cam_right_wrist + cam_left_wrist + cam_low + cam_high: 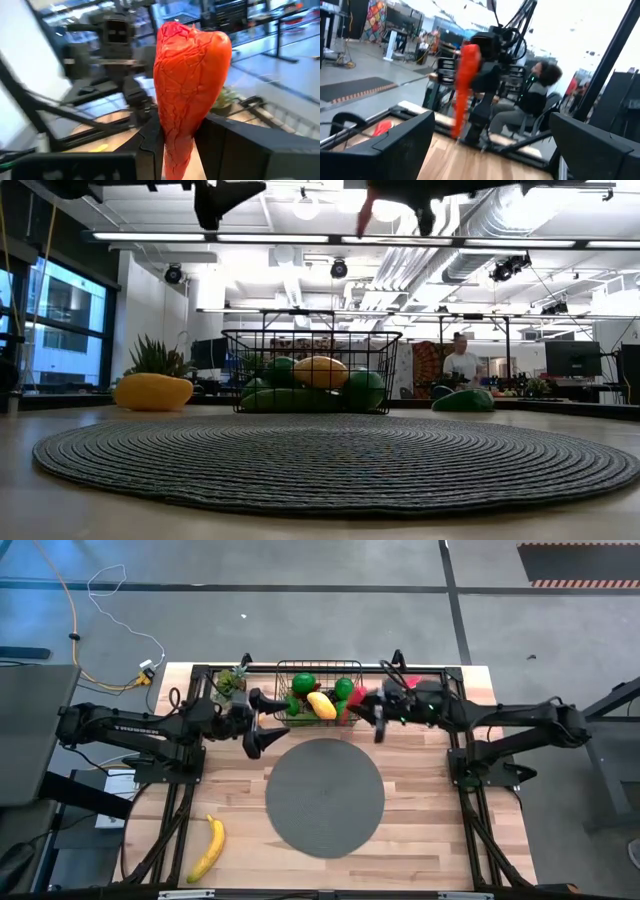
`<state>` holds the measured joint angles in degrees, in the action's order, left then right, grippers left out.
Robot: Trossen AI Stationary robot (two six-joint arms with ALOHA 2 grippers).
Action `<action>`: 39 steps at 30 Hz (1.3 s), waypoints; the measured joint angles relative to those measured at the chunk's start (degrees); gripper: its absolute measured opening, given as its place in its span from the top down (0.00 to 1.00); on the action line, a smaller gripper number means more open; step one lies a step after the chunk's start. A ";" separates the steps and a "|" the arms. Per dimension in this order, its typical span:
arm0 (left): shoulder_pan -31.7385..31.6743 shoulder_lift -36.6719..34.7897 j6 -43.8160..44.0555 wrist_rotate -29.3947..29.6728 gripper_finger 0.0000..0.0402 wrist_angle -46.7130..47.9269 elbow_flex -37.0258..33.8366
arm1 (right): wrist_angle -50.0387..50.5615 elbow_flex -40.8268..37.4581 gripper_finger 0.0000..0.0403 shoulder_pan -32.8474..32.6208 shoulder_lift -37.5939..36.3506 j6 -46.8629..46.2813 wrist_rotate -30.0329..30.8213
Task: Build produce basket
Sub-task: Put the orange carrot into the black wire basket
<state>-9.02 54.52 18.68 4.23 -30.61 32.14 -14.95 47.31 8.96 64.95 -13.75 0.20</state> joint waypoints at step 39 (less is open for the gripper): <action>0.00 0.00 -2.36 2.56 0.05 -0.37 0.02 | 69.01 76.08 0.55 17.87 65.20 42.10 10.53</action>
<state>-9.02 54.52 16.32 6.79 -30.98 32.16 54.06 123.39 26.83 130.15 28.34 10.73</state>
